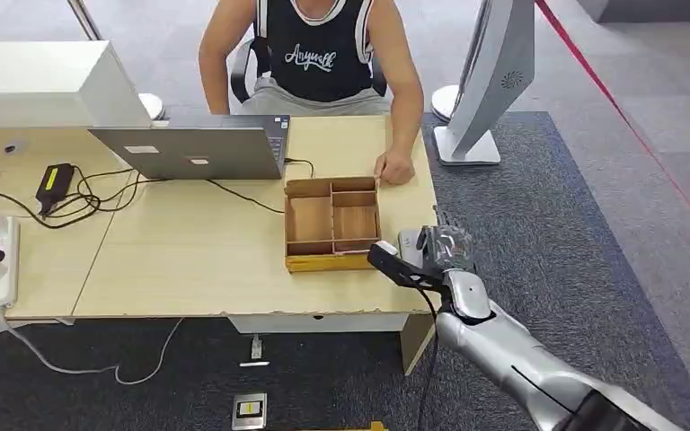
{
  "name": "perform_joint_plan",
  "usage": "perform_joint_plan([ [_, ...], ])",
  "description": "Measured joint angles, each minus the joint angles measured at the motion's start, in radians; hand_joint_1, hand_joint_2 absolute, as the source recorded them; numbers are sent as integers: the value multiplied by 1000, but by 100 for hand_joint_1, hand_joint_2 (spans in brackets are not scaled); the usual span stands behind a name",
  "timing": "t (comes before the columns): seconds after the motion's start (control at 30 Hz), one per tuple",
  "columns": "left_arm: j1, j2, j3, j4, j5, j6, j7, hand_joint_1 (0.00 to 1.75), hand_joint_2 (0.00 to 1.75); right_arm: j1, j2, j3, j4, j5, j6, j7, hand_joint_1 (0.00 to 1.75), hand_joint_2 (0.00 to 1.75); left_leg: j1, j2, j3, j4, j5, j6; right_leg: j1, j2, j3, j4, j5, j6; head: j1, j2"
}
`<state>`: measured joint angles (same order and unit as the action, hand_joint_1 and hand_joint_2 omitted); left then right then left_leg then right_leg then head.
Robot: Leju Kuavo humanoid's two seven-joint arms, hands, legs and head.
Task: Pass the card to the sensor for recognition and then transmit it.
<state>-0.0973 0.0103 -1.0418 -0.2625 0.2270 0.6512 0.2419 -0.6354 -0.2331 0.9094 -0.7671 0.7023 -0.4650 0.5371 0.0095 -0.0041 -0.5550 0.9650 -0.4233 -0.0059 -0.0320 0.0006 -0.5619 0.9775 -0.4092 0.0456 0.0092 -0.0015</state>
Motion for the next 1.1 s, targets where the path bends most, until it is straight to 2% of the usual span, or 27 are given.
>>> perform_joint_plan([
  [0.27,-6,0,-1,0,0,-1,3,0,0,-26,3,-13,-21,32,-7,15,175,175,0,0,-1,0,0,0,0,0,0,0,0,0,0,0],
  [0.8,-15,-3,-18,0,-4,-3,14,0,0,-159,-13,-68,-180,88,5,66,175,175,0,0,-1,0,0,0,0,0,-1,0,0,0,0,0],
  [1.1,-52,-3,-43,0,-41,-25,28,0,0,-247,8,-53,-206,135,122,86,175,175,0,0,-1,0,0,0,0,0,0,1,0,0,0,0],
])
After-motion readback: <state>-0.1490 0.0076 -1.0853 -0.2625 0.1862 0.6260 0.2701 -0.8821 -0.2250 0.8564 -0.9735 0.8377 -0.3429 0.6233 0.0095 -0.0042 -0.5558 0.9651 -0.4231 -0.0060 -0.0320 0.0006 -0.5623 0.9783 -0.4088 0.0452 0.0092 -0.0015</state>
